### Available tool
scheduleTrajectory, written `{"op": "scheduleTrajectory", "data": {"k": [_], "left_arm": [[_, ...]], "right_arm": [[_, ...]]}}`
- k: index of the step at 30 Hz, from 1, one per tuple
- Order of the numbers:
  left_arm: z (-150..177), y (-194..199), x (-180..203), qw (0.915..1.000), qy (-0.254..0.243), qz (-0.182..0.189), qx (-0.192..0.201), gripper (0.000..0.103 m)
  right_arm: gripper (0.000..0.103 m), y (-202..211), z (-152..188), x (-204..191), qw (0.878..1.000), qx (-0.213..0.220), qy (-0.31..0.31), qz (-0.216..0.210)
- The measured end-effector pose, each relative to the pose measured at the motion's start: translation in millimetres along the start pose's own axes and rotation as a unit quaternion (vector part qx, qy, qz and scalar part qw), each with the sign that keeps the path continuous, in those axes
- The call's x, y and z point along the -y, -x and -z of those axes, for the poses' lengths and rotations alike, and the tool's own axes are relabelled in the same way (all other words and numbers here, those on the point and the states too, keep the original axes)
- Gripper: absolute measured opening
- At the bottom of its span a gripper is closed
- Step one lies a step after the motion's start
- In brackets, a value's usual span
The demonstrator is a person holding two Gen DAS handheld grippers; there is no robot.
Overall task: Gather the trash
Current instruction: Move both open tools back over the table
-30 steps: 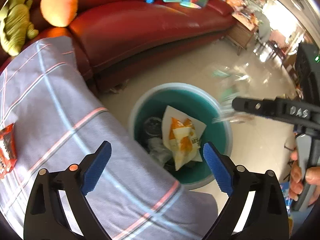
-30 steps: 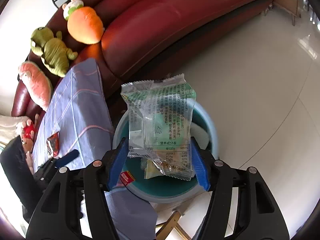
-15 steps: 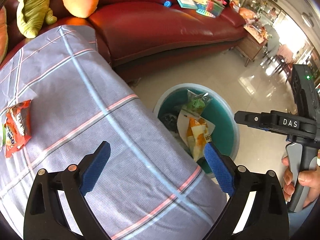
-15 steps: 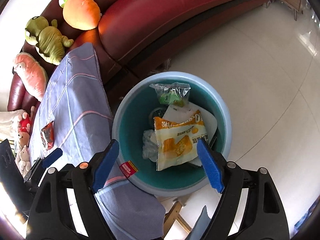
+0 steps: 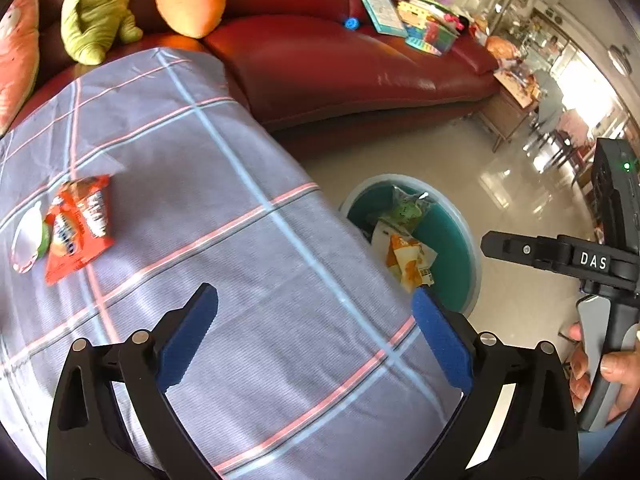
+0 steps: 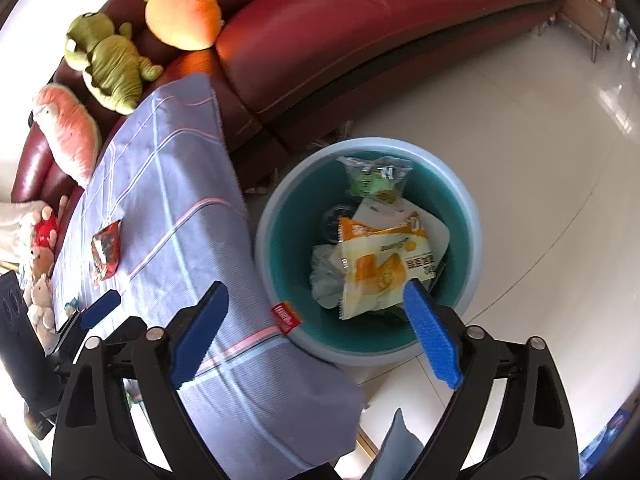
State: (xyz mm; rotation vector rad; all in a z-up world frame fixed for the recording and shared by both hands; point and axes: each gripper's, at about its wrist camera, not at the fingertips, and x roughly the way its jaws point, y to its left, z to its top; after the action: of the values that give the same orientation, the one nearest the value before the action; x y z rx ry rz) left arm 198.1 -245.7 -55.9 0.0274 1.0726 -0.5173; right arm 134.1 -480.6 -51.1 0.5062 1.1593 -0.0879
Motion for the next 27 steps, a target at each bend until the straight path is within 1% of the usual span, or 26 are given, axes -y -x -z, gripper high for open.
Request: {"op": "scheduleTrajectory", "data": {"k": [10, 15, 18, 24, 27], "left_arm": [[20.2, 33.3, -49.3, 0.9990, 0.034, -0.020, 0.023, 0.098], [32.3, 48.5, -80.4, 0.9972, 0.060, -0.032, 0.030, 0.098], [39.5, 58.8, -102.1, 0.9956, 0.073, -0.046, 0.036, 0.098], [53.5, 85.2, -154.6, 0.9890, 0.111, -0.082, 0.052, 0.098], [60.8, 99.1, -186.5, 0.9835, 0.137, -0.102, 0.060, 0.098]], "right_arm": [[0.086, -6.2, 15.6, -62.4, 0.999, -0.010, 0.042, -0.009], [0.086, -13.4, 22.7, -98.8, 0.997, -0.020, 0.072, -0.013], [0.086, -18.5, 25.7, -121.1, 0.996, -0.025, 0.086, -0.018], [0.086, -37.7, 32.7, -175.3, 0.991, -0.045, 0.122, -0.031], [0.086, -48.9, 35.4, -198.3, 0.988, -0.059, 0.138, -0.037]]}}
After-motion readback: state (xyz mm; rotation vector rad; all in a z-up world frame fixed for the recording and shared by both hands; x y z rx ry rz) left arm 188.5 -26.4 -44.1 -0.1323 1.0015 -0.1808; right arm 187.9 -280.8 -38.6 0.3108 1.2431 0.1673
